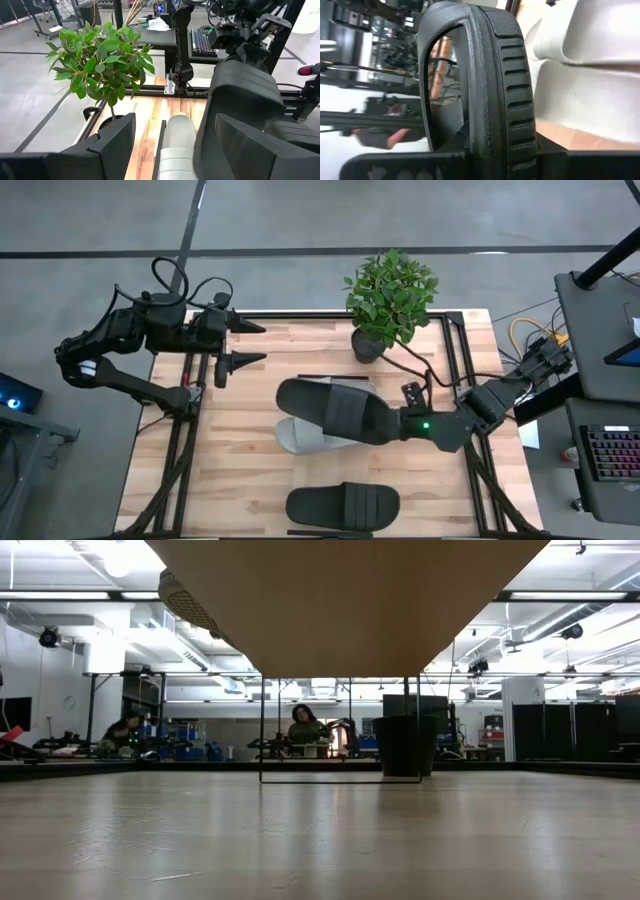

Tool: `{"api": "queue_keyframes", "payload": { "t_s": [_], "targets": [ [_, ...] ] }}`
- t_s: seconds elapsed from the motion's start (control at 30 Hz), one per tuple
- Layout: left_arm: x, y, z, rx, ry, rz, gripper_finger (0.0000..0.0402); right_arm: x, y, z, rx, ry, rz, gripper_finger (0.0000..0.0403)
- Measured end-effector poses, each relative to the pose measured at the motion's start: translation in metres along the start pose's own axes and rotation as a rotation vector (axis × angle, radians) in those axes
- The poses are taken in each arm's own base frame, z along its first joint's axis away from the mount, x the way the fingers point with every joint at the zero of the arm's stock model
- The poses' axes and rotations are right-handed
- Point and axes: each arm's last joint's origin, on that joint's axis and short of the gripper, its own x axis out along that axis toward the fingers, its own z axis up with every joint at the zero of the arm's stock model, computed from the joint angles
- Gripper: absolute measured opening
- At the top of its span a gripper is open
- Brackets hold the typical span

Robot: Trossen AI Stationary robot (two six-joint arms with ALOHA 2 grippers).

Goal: Pick and place slides into the shelf
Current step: Put the black slipper on the shelf

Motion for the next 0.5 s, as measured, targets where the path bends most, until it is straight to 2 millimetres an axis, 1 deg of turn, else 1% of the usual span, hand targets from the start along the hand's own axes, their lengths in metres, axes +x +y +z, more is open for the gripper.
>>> {"api": "queue_keyframes", "payload": {
  "t_s": [0.1, 0.33, 0.5],
  "targets": [
    [0.000, 0.000, -0.001, 0.001, 0.008, 0.000, 0.0258, -0.006, -0.011, -0.003, 0.035, 0.024, 0.051, 0.0039],
    [0.001, 0.000, -0.001, 0.002, 0.010, 0.000, 0.0258, -0.009, -0.034, -0.011, 0.116, 0.090, 0.226, 0.0040],
    [0.001, 0.000, -0.001, 0.002, 0.010, 0.000, 0.0258, -0.002, -0.057, -0.019, 0.126, 0.174, 0.210, 0.0040]
  ]
}}
